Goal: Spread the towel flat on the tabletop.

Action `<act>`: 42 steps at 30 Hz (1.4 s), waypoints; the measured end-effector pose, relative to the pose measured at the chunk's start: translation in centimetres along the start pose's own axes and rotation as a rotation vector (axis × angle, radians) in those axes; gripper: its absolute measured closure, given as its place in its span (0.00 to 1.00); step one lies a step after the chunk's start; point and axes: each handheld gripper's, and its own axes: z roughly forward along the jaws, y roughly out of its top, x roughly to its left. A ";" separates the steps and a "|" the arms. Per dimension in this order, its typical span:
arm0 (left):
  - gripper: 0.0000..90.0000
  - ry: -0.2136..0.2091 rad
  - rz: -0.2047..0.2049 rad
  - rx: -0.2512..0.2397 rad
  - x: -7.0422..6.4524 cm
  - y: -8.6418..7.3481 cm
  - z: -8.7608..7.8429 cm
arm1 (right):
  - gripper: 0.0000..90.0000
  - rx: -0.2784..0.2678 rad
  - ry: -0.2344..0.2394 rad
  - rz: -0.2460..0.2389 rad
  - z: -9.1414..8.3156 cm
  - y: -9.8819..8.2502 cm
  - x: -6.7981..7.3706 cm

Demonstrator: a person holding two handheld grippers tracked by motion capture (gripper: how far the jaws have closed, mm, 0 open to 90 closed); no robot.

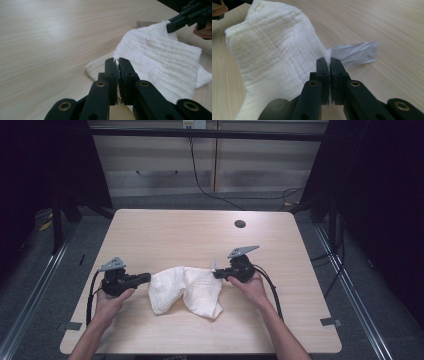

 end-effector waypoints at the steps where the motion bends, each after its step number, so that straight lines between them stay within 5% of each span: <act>1: 0.96 -0.013 -0.004 -0.019 -0.2 0.4 -0.1 | 0.96 -0.004 -0.003 -0.001 -0.4 0.2 0.0; 5: 0.96 -0.053 0.023 -0.056 -1.5 2.0 -0.1 | 0.96 -0.026 -0.023 -0.006 -2.4 1.2 -0.1; 17: 0.96 -0.046 0.090 -0.108 -2.6 7.1 -0.7 | 0.96 -0.096 -0.058 -0.018 -6.9 4.0 -0.4; 28: 0.96 -0.005 0.146 -0.060 -1.6 11.9 -0.2 | 0.96 -0.129 -0.089 -0.039 -9.6 7.5 -1.1; 42: 0.97 0.020 0.093 -0.162 -0.1 18.6 0.0 | 0.97 -0.191 -0.153 -0.027 -11.8 13.0 -3.3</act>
